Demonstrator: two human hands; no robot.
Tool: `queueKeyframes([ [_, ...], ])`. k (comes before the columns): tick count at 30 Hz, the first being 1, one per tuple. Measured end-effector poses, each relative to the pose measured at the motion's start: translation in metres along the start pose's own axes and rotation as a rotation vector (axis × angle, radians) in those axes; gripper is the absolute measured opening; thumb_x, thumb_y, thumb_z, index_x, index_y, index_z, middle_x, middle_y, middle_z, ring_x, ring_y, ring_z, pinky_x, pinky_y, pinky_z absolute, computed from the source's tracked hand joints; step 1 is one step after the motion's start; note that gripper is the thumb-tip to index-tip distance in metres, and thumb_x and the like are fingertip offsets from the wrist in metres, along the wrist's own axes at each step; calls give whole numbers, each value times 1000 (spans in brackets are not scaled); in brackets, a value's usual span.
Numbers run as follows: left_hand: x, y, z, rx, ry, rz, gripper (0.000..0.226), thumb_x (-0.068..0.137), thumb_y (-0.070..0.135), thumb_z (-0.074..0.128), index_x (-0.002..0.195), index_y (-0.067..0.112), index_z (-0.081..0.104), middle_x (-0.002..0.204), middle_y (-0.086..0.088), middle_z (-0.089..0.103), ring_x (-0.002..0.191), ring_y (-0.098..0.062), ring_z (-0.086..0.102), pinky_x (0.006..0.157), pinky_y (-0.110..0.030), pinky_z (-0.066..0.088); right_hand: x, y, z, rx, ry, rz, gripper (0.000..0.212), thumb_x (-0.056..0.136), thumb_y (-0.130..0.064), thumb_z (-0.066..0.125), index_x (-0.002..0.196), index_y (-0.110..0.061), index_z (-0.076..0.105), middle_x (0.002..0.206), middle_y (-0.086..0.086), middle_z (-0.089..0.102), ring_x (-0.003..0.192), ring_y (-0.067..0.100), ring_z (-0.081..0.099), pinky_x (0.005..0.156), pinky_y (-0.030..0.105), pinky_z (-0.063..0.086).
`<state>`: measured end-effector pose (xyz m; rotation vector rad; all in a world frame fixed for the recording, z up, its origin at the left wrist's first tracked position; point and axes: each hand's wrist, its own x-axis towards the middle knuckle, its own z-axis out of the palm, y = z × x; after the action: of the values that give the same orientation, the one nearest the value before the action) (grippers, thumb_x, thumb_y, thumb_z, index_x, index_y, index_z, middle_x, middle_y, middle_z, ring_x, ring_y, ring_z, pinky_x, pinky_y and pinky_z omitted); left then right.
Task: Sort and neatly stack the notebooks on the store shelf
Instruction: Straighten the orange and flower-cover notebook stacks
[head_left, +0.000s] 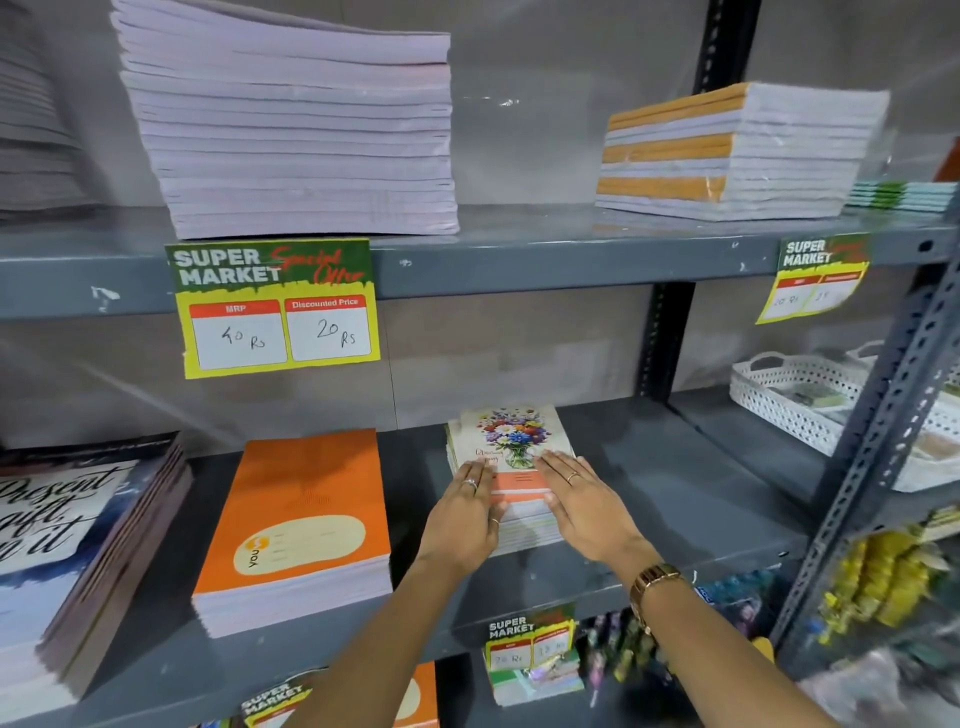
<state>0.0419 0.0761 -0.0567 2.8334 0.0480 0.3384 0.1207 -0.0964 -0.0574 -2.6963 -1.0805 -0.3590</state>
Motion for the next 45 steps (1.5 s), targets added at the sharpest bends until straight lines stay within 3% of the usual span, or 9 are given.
queueKeyframes([
  [18, -7, 12, 17, 155, 127, -58, 54, 97, 16, 42, 145, 6, 22, 154, -11, 30, 145, -21, 21, 115, -31, 29, -3, -2, -2, 57, 7, 45, 53, 98, -14, 35, 148, -27, 25, 158, -5, 24, 147, 12, 15, 121, 28, 9],
  [24, -6, 7, 16, 154, 145, -34, 50, 98, 19, 41, 144, 9, 25, 153, -7, 33, 144, -18, 23, 112, -30, 34, -4, -2, -1, 76, 17, 65, 51, 98, -16, 35, 147, -29, 27, 157, -7, 27, 146, 11, 17, 119, 26, 17],
  [34, -5, -1, 13, 87, 135, -28, 49, 95, 16, 48, 142, 16, 33, 151, -5, 36, 142, -15, 29, 113, -28, 33, -8, -4, 10, -2, 112, 68, 44, 100, -25, 37, 143, -20, 39, 150, -1, 41, 142, 12, 31, 119, 27, 19],
  [38, -7, 2, 12, -76, 186, -81, 44, 96, 25, 46, 139, 18, 39, 150, -2, 39, 139, -14, 32, 110, -28, 36, -8, -1, 7, 87, 88, 100, 44, 100, -29, 34, 144, -22, 37, 152, -4, 37, 143, 9, 27, 116, 26, 24],
  [43, -17, 5, 11, -383, 219, -273, 67, 91, 45, 49, 145, 17, 21, 156, -4, 23, 141, -23, 30, 107, -39, 41, -12, 0, 5, 376, 181, 375, 50, 99, -31, 37, 146, -14, 31, 154, 3, 32, 142, 18, 28, 113, 33, 30],
  [45, -19, 6, 14, -464, 211, -330, 62, 91, 44, 48, 141, 14, 25, 151, -8, 34, 134, -27, 41, 103, -42, 45, -11, 1, 4, 398, 142, 439, 51, 99, -31, 37, 146, -11, 30, 153, 8, 35, 140, 22, 32, 112, 36, 32],
])
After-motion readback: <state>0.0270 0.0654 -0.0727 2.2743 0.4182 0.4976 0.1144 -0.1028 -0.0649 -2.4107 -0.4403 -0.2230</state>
